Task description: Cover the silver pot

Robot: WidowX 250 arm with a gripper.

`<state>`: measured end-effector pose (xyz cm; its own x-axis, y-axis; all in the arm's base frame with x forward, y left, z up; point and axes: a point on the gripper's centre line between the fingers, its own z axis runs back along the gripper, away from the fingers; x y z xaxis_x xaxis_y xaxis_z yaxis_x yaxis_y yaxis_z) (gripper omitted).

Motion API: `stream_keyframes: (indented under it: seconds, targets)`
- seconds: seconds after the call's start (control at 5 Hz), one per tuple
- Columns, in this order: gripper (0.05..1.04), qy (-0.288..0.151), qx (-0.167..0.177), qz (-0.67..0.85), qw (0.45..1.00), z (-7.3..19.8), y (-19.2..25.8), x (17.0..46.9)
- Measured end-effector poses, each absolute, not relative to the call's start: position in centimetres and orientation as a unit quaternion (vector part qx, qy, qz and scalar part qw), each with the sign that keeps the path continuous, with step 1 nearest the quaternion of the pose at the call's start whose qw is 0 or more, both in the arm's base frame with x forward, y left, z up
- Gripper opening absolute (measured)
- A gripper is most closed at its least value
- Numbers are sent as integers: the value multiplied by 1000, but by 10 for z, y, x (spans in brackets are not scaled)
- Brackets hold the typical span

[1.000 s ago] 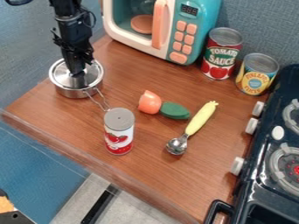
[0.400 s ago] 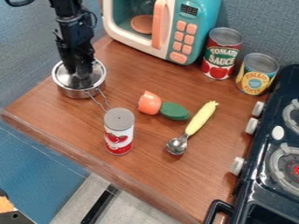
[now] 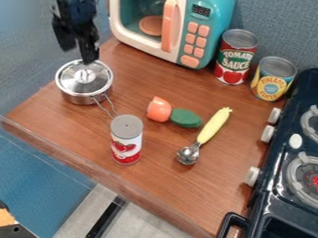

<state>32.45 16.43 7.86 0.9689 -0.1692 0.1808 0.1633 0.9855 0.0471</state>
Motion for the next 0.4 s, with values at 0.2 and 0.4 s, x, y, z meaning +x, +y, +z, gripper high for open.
stream_keyframes:
  seconds: [0.2,0.4]
  targets:
    - [999,-123,22,-95,988,115,161,327]
    - [999,-126,24,-98,987,118,161,327]
